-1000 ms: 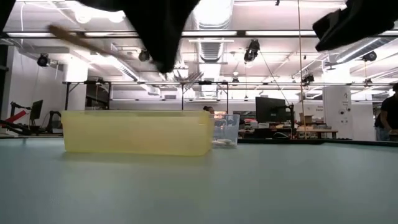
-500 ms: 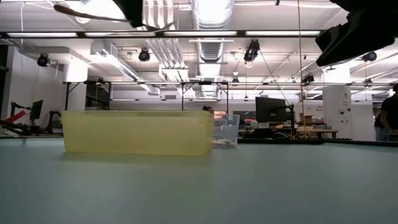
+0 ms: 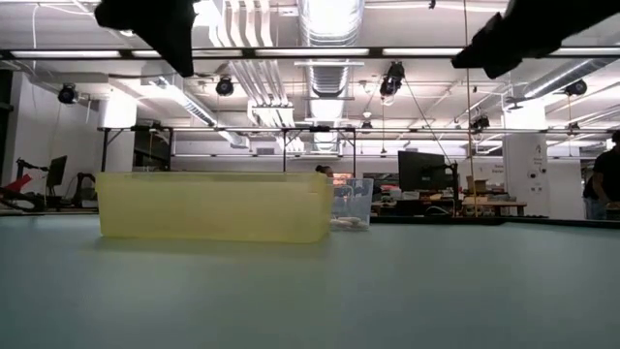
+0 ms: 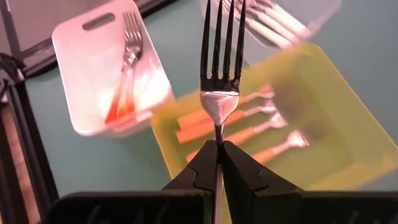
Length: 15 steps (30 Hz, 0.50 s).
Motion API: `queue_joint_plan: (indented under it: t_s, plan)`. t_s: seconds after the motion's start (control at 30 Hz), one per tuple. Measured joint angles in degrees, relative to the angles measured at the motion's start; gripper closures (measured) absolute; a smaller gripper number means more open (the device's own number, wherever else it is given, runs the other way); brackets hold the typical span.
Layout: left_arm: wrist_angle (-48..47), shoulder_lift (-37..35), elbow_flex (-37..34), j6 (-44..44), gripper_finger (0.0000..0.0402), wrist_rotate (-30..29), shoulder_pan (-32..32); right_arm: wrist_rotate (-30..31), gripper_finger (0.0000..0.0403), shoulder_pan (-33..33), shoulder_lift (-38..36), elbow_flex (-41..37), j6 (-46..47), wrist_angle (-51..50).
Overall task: Sort silverware by color (type)
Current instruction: Put the orange fork into the white bin
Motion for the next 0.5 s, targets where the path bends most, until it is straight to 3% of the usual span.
queue_joint_plan:
  t_s: [0.27,0.5]
  plan:
    - [11.0,-10.3,-9.4,14.6,0.0401,2.0,13.4,0.0,0.0392,-5.7,0.0,4.1,-2.3,0.1]
    - [19.1,-13.1,-12.8,26.5,0.0401,7.8,25.7,-0.1,0.0394,-12.6,0.0,7.4,-10.1,-0.1]
